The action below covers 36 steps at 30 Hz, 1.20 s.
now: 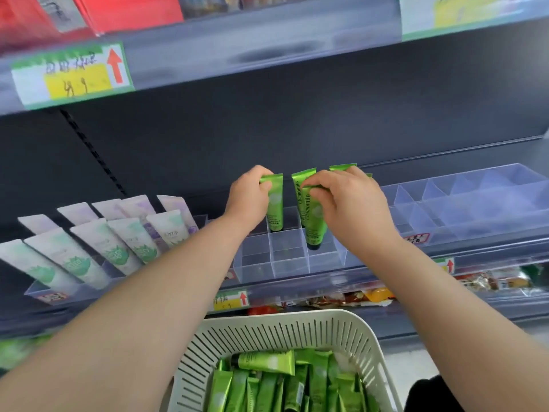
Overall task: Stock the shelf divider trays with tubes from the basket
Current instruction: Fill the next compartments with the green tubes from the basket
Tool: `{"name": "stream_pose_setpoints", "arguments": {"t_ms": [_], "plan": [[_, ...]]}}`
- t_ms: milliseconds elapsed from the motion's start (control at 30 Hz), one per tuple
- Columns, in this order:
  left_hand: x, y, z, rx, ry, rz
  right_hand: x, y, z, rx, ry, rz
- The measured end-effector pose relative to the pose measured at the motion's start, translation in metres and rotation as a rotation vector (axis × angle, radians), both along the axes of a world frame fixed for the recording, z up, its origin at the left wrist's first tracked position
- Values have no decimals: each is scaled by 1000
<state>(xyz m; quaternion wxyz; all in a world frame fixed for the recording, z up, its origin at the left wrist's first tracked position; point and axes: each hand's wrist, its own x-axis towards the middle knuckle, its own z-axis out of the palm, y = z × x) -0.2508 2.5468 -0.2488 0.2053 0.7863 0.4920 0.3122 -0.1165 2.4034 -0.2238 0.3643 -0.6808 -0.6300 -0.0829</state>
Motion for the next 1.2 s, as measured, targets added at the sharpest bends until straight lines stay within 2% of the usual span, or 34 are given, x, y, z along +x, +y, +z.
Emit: {"name": "stream_pose_setpoints", "arguments": {"t_ms": [167,233,333,467,567,667,900,1000,1200], "plan": [[-14,-6,10,37,-69,13,-10,4,11,-8,-23,-17],[-21,-11,16,82,-38,42,-15,8,16,8,-32,-19],[-33,-21,20,183,58,59,-24,19,19,60,-30,-24],[-50,-34,18,299,247,-41,-34,38,12,56,-24,-25],[-60,-39,13,317,419,-131,-37,51,7,44,-40,-20],[-66,-43,9,302,512,-157,-37,65,3,-24,-58,-20],[-68,-49,5,280,478,-161,-40,80,-16,-227,-57,-23],[-70,-51,3,267,489,-171,-41,79,-18,-195,-52,-22],[-77,-64,-3,282,461,-200,-50,58,-11,-38,-183,-5]]}}
